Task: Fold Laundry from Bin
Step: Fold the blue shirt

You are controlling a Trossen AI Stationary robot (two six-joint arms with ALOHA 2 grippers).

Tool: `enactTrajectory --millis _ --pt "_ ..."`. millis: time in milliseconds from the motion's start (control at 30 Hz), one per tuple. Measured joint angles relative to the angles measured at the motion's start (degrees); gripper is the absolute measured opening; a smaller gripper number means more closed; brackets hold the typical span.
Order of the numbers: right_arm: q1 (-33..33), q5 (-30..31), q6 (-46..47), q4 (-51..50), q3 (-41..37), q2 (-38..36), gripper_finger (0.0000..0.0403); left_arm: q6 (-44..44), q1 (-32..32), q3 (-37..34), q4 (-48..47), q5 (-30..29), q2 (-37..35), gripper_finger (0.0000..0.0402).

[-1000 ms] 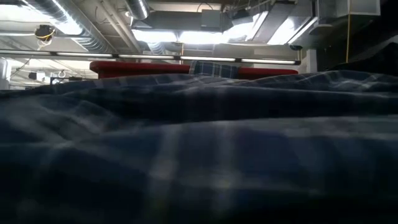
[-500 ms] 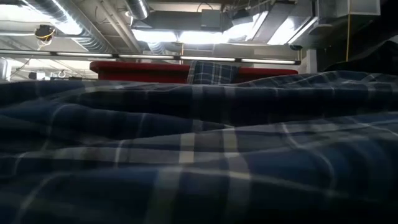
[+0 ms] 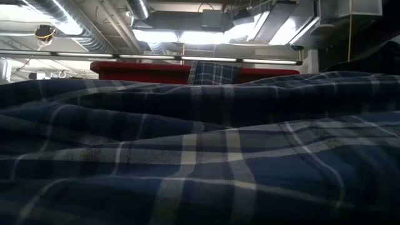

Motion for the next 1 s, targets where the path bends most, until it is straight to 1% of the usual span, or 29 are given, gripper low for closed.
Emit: enactTrajectory --millis 100,233,367,600,700,867,1000 --pt "0.0 0.2 0.0 0.0 0.0 0.0 0.0112 3.1 1.7 0.0 3.6 -5.5 0.0 0.011" --pt "0.0 -2.5 0.0 0.2 0.0 0.0 0.0112 9.0 5.1 0.1 9.5 -7.8 0.0 0.011" --pt "0.1 -5.8 0.0 1.0 0.0 0.0 0.0112 14.9 8.7 0.1 14.3 -7.8 0.0 0.011" --pt "0.2 -7.2 -2.9 7.1 0.0 0.0 0.0112 20.3 13.5 0.1 16.5 -7.5 0.0 0.011" --pt "0.8 -7.3 -3.8 7.3 0.0 0.0 0.0112 21.9 15.3 0.1 18.7 -5.3 0.2 0.011" --pt "3.0 -7.3 -3.8 7.6 0.0 0.1 0.0112 26.4 17.6 0.2 23.7 -3.7 1.8 0.011" --pt "4.8 -7.3 -1.1 7.6 0.0 0.1 0.0112 27.7 19.4 0.2 24.6 -1.4 3.5 0.011"
